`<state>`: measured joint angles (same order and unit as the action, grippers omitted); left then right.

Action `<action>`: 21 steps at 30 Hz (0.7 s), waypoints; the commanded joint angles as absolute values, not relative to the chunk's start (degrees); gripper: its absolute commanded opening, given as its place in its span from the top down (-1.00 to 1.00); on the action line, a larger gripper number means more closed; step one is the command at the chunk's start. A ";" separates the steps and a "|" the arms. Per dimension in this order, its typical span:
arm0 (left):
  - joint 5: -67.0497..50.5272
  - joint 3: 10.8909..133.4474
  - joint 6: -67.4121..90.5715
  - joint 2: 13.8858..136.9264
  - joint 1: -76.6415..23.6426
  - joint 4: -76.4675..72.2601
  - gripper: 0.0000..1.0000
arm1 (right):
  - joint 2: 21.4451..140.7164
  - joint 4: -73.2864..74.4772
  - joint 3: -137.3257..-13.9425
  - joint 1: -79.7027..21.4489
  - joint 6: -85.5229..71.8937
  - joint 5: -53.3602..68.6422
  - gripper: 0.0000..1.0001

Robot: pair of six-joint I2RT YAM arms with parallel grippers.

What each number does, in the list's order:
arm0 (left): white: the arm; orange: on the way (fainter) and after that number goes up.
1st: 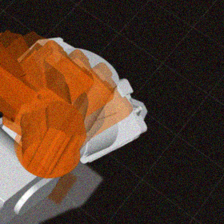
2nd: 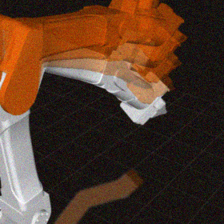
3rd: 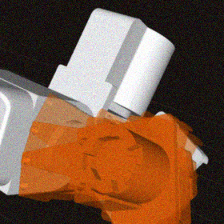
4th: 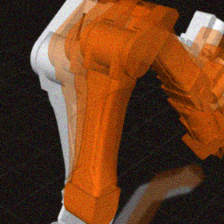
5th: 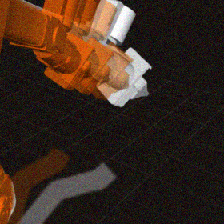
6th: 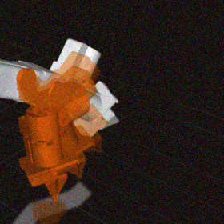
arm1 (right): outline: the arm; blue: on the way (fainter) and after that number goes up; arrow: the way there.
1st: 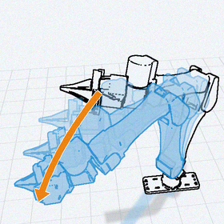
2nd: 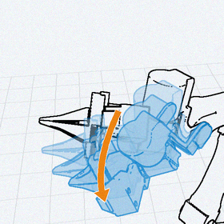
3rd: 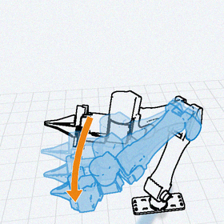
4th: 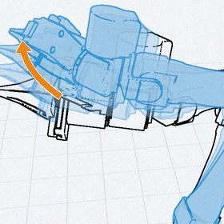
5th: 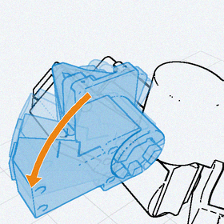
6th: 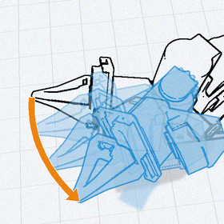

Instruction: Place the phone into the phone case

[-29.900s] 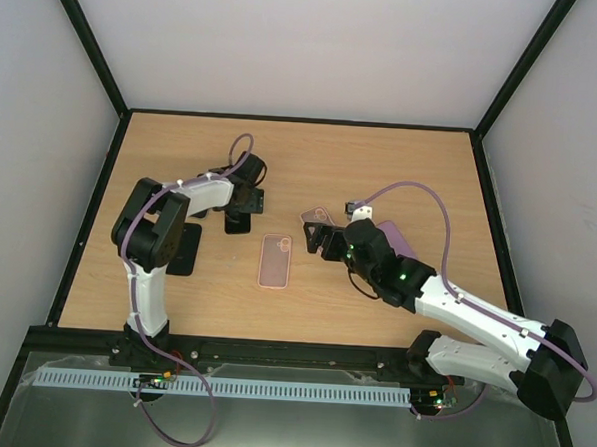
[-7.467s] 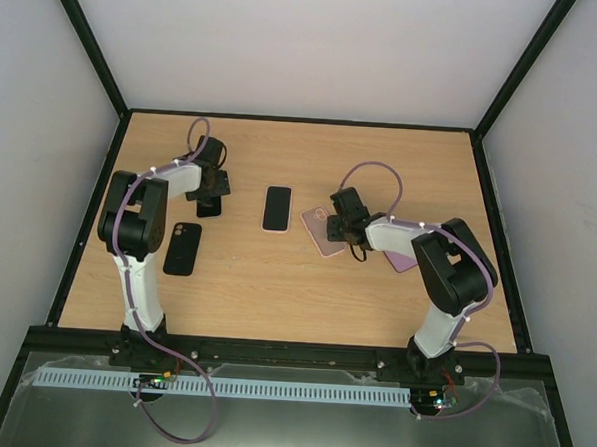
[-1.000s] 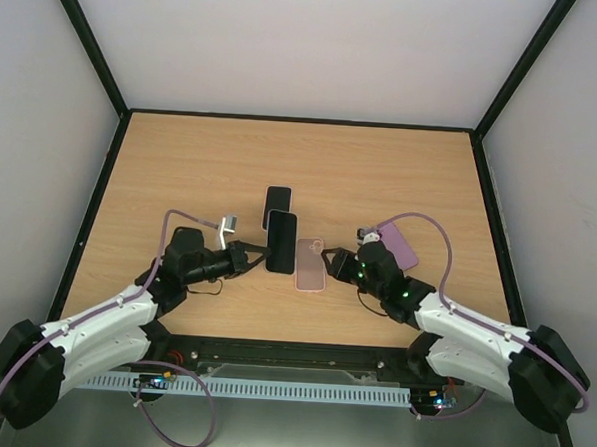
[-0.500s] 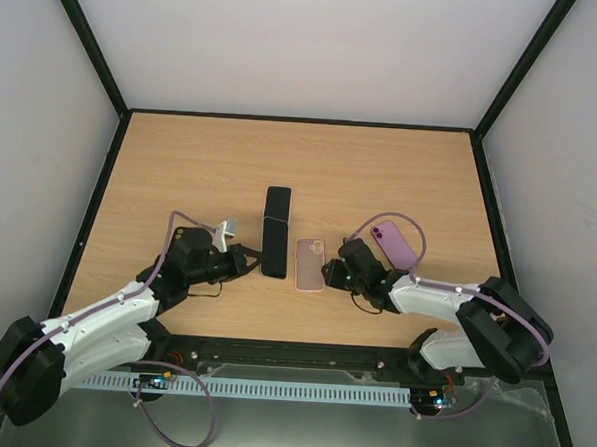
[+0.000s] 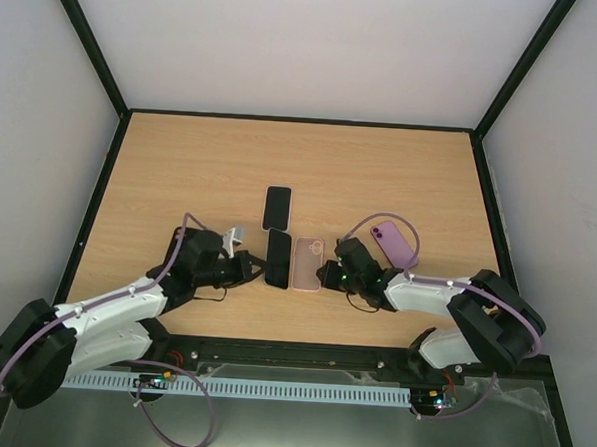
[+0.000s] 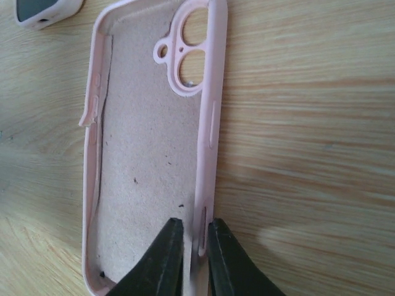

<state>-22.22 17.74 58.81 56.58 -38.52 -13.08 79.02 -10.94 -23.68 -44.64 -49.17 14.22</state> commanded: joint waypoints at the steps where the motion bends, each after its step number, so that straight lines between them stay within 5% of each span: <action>1: -22.15 19.67 59.48 59.21 -40.01 -18.53 0.95 | 80.59 -11.83 -24.94 -45.24 -50.74 14.56 0.76; 21: -19.83 23.14 58.57 67.51 -43.45 -19.53 0.95 | 78.59 -14.19 -22.99 -52.91 -56.13 11.63 0.90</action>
